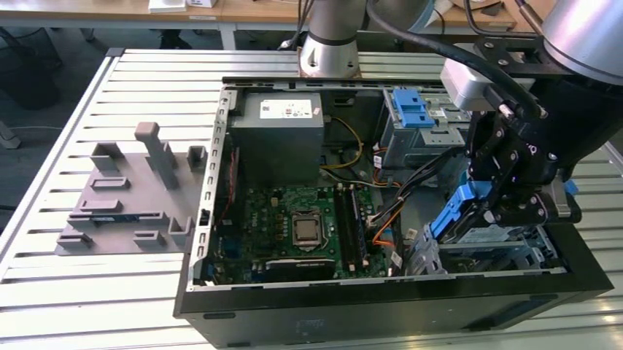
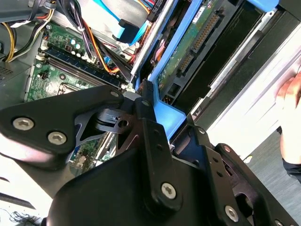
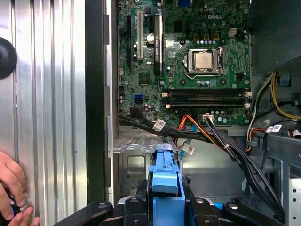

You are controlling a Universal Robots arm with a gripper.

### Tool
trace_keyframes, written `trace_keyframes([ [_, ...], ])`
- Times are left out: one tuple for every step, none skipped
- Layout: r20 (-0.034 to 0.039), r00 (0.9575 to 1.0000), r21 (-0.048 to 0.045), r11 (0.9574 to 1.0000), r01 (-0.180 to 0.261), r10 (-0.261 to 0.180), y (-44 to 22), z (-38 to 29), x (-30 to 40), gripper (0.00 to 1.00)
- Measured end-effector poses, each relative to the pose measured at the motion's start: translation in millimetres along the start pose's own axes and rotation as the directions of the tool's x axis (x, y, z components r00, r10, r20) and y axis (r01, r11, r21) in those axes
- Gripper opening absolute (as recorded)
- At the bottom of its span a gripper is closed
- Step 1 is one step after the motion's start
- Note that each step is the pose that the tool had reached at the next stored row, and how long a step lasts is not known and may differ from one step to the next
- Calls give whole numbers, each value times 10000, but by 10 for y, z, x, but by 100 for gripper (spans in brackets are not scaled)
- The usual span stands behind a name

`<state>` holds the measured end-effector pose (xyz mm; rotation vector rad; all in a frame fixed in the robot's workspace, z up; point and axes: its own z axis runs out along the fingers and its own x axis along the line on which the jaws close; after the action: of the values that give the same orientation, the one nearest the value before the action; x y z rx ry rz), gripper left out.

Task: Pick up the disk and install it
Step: 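Insert the disk into the insertion slot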

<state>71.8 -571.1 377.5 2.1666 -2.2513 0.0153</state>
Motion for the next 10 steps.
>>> trace_keyframes([
  [0,10000,0,10000,0,0,0,0,0,36],
  [0,10000,0,10000,0,0,0,1,0,36],
  [0,10000,0,10000,0,0,0,1,0,36],
  [-9,10000,2,10000,0,0,0,0,1,36],
  [-6,10000,0,10000,0,0,0,0,1,37],
  [-1,10000,0,10000,-1,1,0,3,0,37],
  [1,10000,0,10000,0,0,0,8,0,43],
  [4,10000,0,10000,0,0,0,13,0,43],
  [0,10000,0,10000,0,0,0,16,0,50],
  [0,10000,0,10000,0,0,0,19,0,50],
])
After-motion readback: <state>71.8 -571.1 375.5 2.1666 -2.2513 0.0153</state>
